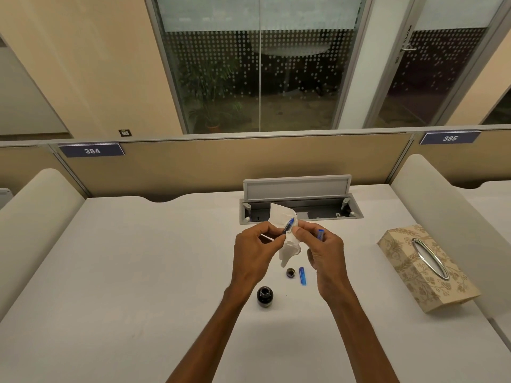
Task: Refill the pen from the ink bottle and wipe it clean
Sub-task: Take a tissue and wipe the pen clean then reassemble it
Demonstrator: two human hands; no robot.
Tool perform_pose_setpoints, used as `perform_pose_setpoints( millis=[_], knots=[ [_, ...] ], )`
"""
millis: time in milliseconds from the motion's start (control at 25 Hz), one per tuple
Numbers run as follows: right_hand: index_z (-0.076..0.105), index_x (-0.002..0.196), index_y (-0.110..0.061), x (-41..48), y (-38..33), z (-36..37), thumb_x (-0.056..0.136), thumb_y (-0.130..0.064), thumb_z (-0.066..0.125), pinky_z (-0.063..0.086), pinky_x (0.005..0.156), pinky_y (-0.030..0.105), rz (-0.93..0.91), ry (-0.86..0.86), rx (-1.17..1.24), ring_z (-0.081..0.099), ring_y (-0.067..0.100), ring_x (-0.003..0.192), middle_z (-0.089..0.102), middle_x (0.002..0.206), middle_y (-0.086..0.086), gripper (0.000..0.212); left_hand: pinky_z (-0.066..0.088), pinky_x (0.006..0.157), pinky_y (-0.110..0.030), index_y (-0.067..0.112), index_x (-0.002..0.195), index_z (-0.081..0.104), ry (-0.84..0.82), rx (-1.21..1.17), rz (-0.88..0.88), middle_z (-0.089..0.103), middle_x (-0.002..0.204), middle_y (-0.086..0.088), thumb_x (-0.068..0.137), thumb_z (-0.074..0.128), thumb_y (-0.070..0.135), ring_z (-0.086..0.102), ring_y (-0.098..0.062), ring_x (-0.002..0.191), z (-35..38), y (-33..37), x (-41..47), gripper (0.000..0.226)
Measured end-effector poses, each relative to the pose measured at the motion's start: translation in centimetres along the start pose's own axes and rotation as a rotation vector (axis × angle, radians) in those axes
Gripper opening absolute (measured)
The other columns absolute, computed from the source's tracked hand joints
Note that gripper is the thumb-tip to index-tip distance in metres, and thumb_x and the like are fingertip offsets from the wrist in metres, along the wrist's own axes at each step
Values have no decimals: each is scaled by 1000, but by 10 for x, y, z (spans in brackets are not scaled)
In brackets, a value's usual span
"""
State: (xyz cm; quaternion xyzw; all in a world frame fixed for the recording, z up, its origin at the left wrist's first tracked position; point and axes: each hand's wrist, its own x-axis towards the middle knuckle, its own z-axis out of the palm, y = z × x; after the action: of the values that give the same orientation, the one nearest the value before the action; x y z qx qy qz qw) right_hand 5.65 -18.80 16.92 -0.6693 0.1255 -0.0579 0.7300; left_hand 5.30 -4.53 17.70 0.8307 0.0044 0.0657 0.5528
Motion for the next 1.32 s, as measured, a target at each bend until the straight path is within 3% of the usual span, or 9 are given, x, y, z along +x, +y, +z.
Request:
perform_pose_setpoints(
  millis=[160, 280, 520, 640, 720, 880, 1120, 1240, 1320],
  knots=[
    [65, 83, -34, -5, 0, -2, 87, -18, 71, 47, 56, 2, -99, -28, -115, 67, -1, 66, 67, 75, -18, 17, 57, 69, -24, 10, 97, 75, 1, 44, 22, 76, 90, -3, 82, 76, 30, 65, -13, 72, -2, 0, 2, 25],
    [65, 89, -32, -4, 1, -6, 86, -19, 71, 49, 59, 5, -103, -45, -132, 68, -1, 72, 69, 83, -13, 14, 54, 65, -14, 12, 95, 74, 8, 46, 5, 73, 87, 2, 82, 76, 29, 65, -12, 71, -3, -1, 0, 22],
    [71, 95, -31, 0, 2, -11, 87, -28, 69, 56, 87, 50, 60, 46, 69, 61, 43, 84, 75, 87, -9, 9, 55, 69, -9, 11, 106, 74, -38, -122, -34, 76, 94, -3, 87, 71, 28, 71, -15, 79, 1, 2, -7, 26],
    [71, 96, -29, -1, 0, -11, 87, -26, 70, 54, 55, 24, 63, 34, 104, 61, 29, 69, 75, 96, 6, 10, 54, 67, -7, 11, 113, 72, -83, -52, -32, 75, 102, -6, 90, 66, 29, 68, -7, 73, 2, 3, -7, 30],
    [71, 100, -24, -1, -2, -11, 87, -23, 70, 47, 47, 18, 73, 14, 107, 67, 21, 72, 75, 94, 1, 13, 54, 67, -9, 13, 114, 71, -88, -26, -33, 75, 104, -5, 91, 64, 30, 67, -4, 72, 1, 4, -6, 30],
    [70, 94, -29, -6, -6, -13, 88, -20, 68, 49, 47, 12, 59, -10, 140, 72, 18, 72, 75, 91, -5, 11, 58, 81, -23, 13, 112, 72, -85, -25, -39, 75, 104, -5, 91, 64, 31, 70, -13, 81, -2, 5, -7, 29],
    [66, 95, -39, -9, -6, -10, 90, -19, 68, 54, 54, 13, 4, 49, 101, 73, 9, 81, 70, 93, -20, 20, 54, 82, -12, 17, 116, 70, -40, -158, -86, 72, 112, 2, 92, 61, 34, 67, -13, 101, -2, -1, -21, 31],
    [64, 98, -34, -8, -4, -9, 92, -13, 63, 57, 59, 15, 74, 26, 261, 69, 12, 85, 68, 98, -12, 22, 47, 104, -28, 20, 122, 68, -20, -198, -116, 61, 133, 7, 92, 61, 36, 57, -11, 120, -1, -2, -26, 35],
    [66, 92, -30, -11, -2, -6, 92, -11, 61, 58, 60, 15, 112, 19, 294, 70, 14, 83, 70, 93, -7, 19, 49, 104, -37, 21, 127, 64, -23, -337, -177, 60, 136, 5, 90, 63, 37, 59, -16, 121, 2, -1, -29, 41]
  ],
)
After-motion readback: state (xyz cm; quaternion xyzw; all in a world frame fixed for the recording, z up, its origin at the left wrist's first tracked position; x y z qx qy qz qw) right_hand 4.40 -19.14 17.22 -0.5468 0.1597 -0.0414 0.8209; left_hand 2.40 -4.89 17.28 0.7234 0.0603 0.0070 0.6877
